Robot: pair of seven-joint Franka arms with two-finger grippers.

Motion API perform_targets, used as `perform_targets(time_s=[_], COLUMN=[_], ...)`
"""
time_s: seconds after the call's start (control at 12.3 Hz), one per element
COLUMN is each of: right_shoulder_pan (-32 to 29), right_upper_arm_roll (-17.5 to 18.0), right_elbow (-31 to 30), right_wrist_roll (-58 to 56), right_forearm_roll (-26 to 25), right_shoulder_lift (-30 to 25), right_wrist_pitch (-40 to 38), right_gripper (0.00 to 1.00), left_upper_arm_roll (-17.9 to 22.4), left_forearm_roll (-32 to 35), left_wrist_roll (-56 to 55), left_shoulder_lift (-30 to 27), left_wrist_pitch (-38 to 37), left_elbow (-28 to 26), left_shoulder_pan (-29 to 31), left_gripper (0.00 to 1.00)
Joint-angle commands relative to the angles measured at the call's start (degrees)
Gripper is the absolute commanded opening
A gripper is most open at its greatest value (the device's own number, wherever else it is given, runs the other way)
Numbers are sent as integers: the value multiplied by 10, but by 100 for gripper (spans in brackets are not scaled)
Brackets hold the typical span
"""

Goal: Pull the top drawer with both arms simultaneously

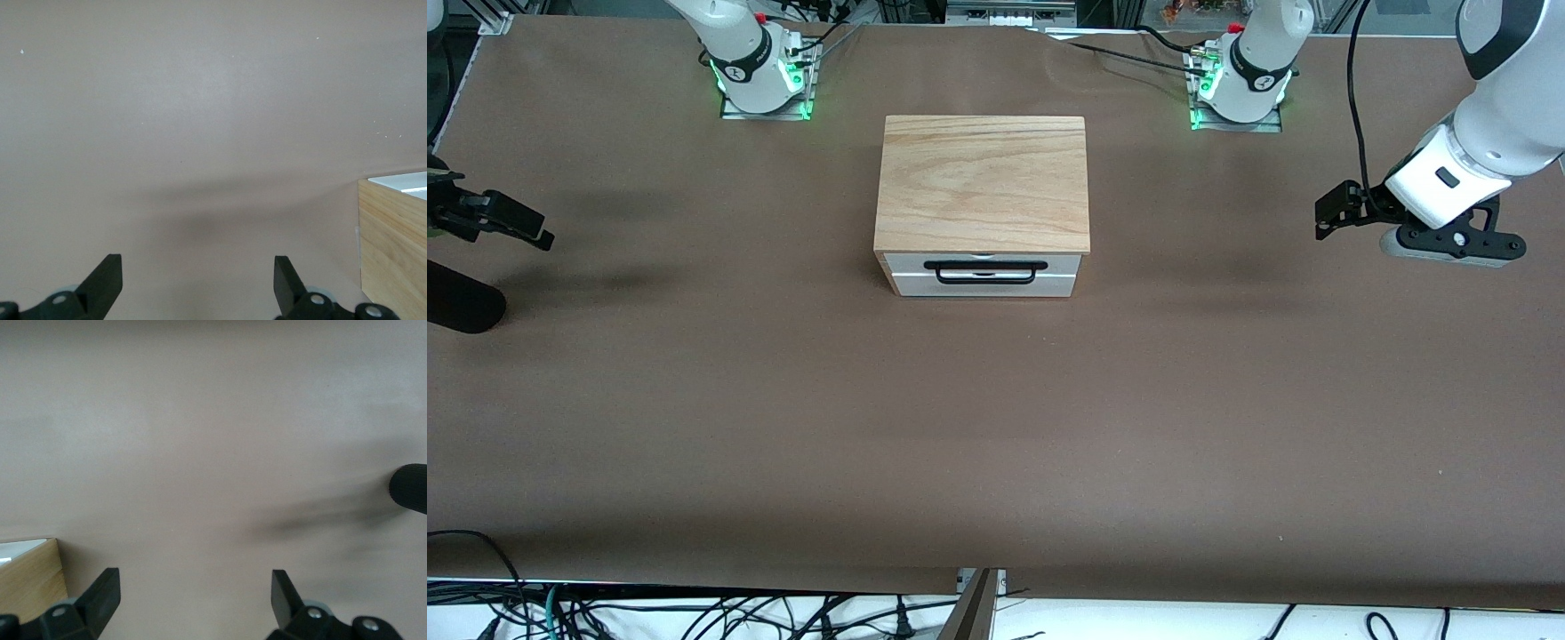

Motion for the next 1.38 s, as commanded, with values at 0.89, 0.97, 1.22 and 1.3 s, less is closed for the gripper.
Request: perform_targets(time_s=[0.89, 0.97, 1.22, 1.3], right_shoulder_pan=[-7, -7, 0, 7], right_upper_arm_roll=[6, 7, 9, 9], right_elbow=[11, 10, 10, 10], right_wrist_roll=[-4, -4, -2, 0], right_forearm_roll=[-1, 0, -4, -7], right_shoulder_lift=[4, 5, 28, 31], right_wrist_pitch=[-8, -8, -9, -16], right_gripper=[100, 100, 100, 100], left_upper_arm_roll=[-13, -14, -26, -26], left_forearm_roll=[5, -12, -94, -112], left_wrist_roll=[6, 3, 8, 8], left_shoulder_lift=[28, 47, 107, 126], left_wrist_pitch=[-54, -68, -66, -66], left_elbow=[42, 57, 90, 105], left_shoulder_pan=[-23, -37, -44, -45], left_gripper=[100, 100, 100, 100])
